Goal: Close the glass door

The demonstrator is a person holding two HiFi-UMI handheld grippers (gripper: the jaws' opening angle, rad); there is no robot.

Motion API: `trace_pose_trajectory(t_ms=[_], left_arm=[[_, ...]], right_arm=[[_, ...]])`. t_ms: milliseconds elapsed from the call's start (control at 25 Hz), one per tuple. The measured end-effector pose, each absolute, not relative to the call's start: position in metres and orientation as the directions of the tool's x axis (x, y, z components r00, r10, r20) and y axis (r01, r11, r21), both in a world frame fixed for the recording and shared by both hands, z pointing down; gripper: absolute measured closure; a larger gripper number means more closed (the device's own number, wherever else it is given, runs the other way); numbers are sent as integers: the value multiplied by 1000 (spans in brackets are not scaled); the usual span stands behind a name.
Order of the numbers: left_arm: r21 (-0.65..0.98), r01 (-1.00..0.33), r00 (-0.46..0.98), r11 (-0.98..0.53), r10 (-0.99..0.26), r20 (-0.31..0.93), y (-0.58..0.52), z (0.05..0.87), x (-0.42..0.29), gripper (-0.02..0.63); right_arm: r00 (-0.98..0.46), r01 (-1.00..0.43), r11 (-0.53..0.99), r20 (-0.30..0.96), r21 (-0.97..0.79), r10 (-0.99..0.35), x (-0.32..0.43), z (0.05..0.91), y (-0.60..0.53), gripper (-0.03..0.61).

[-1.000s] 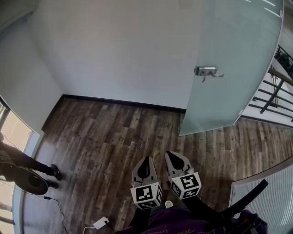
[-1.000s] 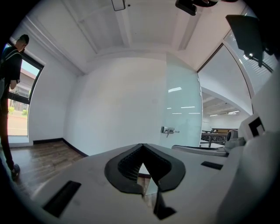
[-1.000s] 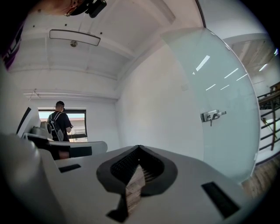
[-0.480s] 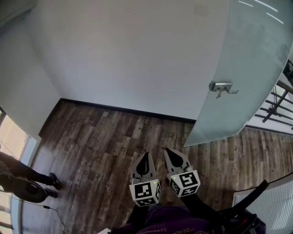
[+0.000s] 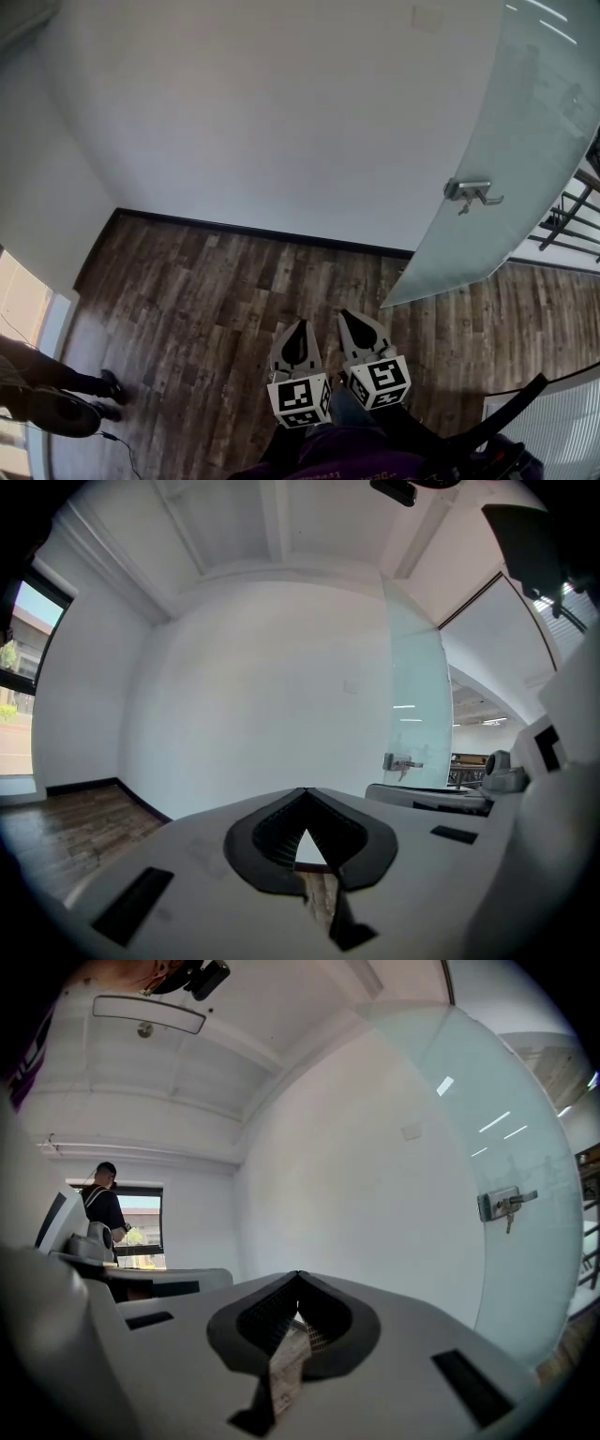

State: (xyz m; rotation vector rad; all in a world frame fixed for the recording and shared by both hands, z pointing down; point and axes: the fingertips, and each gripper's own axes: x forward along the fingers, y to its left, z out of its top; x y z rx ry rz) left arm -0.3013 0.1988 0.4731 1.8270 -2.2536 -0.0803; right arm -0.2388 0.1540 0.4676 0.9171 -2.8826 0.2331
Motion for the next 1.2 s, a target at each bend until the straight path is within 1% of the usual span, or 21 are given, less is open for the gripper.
trace_pose_trajectory(t_ms=[240,400,680,960,1200], left_arm=[[231,-943,-210,240,-967,147,150,475,-331,614],[186,-946,-239,264,-960,147,106,472,-359,614],[173,-938,-278,301,-949,146,31,460,-401,614],[169,-939,-279,300,-951,136,-38,459,-413,614],[172,-945,-253,279,-955,158,-73,467,-418,614]], right_arm=[[-825,-563,818,132,-118,-549,-272,469,103,581],[-841,-538,835,142,-117,-522,-299,469,58,581],[-863,-502,856,142,-121,-485,-341,459,-19,581],[-867,-494,862,147,-118,-477,-356,460,-86,581],[-866,-494,860,165,-129,-472,-367,468,-118,581]])
